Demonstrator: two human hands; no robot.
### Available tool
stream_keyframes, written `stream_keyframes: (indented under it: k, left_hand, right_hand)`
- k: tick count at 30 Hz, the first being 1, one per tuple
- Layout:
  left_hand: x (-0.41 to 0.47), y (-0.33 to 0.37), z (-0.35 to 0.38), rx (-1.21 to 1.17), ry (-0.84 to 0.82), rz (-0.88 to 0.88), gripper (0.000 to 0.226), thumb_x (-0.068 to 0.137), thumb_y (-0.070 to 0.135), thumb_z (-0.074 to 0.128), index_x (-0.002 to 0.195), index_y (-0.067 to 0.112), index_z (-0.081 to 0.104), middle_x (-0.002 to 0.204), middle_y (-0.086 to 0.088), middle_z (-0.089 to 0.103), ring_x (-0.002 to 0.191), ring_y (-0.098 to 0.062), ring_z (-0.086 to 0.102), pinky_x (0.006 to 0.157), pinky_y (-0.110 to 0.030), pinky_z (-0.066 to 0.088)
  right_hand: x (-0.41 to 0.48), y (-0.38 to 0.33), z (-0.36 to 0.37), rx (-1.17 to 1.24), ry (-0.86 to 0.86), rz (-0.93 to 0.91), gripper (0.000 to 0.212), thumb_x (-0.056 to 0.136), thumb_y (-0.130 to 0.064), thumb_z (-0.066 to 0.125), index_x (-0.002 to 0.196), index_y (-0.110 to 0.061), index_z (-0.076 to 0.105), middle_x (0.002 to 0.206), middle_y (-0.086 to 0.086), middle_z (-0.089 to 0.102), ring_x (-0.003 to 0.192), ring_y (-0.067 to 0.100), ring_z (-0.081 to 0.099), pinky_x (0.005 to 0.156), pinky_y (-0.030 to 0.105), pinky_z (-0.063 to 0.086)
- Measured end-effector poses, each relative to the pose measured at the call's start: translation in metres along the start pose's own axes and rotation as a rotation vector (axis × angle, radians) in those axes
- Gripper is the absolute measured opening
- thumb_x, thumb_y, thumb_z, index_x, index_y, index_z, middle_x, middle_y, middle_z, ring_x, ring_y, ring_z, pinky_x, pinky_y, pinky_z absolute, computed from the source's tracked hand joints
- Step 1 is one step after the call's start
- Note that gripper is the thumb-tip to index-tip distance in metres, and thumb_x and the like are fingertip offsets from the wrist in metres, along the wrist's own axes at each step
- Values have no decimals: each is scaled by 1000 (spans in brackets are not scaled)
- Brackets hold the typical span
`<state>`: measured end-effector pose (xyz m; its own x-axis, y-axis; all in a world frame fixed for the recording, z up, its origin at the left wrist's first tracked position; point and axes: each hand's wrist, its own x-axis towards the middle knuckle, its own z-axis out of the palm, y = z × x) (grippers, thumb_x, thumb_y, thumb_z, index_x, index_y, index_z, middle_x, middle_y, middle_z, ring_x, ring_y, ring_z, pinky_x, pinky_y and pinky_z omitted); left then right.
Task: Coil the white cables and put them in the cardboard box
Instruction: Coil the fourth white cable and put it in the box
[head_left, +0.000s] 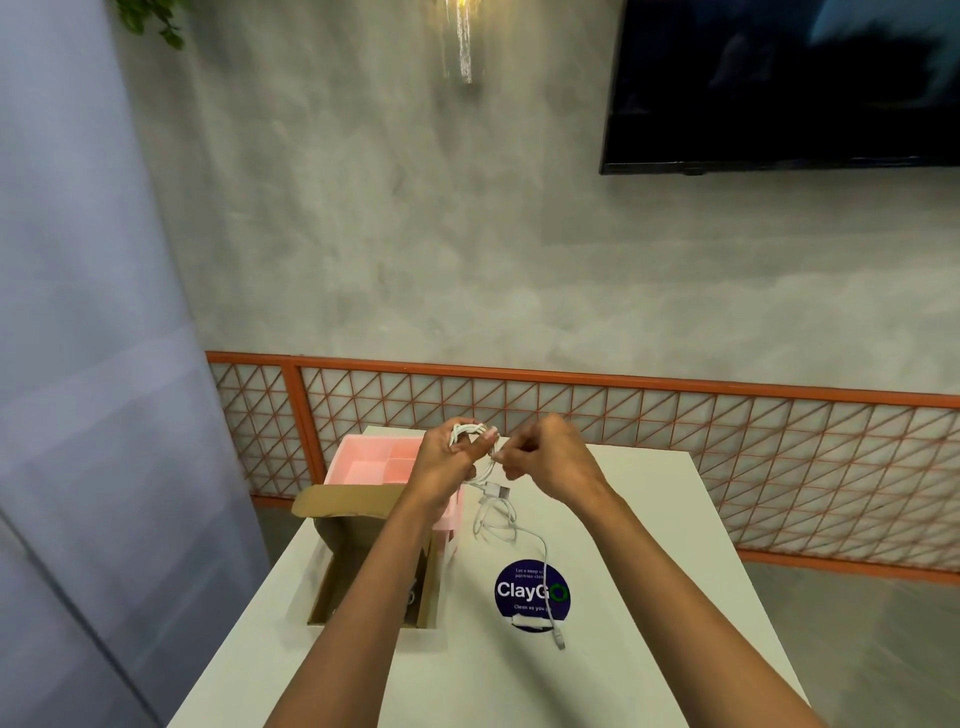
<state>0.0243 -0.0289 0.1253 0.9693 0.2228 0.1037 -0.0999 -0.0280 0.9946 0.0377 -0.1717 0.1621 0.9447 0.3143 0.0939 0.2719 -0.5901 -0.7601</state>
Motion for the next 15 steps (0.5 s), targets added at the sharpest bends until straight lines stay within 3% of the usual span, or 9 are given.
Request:
stream_keyframes:
  k: [2,4,10,15]
  left_hand:
    - [2,-1,1,14,5,35,18,85,18,69,94,5,61,51,12,50,49,-3,41,46,-18,35]
    - [2,-1,-1,41,1,70,24,84,19,70,98,1,61,54,9,50,48,-3,41,46,-18,35]
    - [-2,-3,-7,47,2,92,19,87,18,65,100,4,60,50,16,53,55,-5,48,50,-18,38]
    - [-2,-3,-11,-11,-5,71,11,88,24,64,94,15,60,73,3,58,74,-15,52,62,-27,41]
  right_hand:
    - [2,-4,1,-110,53,-21,15,86,-27,67,75,-18,72,73,0,73,77,15,69,75,34,56]
    - [1,-5,0,-56,51,-25,14,85,-27,67,76,-18,72,73,1,74,76,14,70,76,36,56]
    - [-8,-6,-4,270,-4,3,8,85,-15,69,85,-7,72,80,11,74,68,15,70,62,16,48]
    - [-11,2,-10,385,-52,18,10,86,-13,68,90,-4,72,80,10,73,66,11,68,55,5,44]
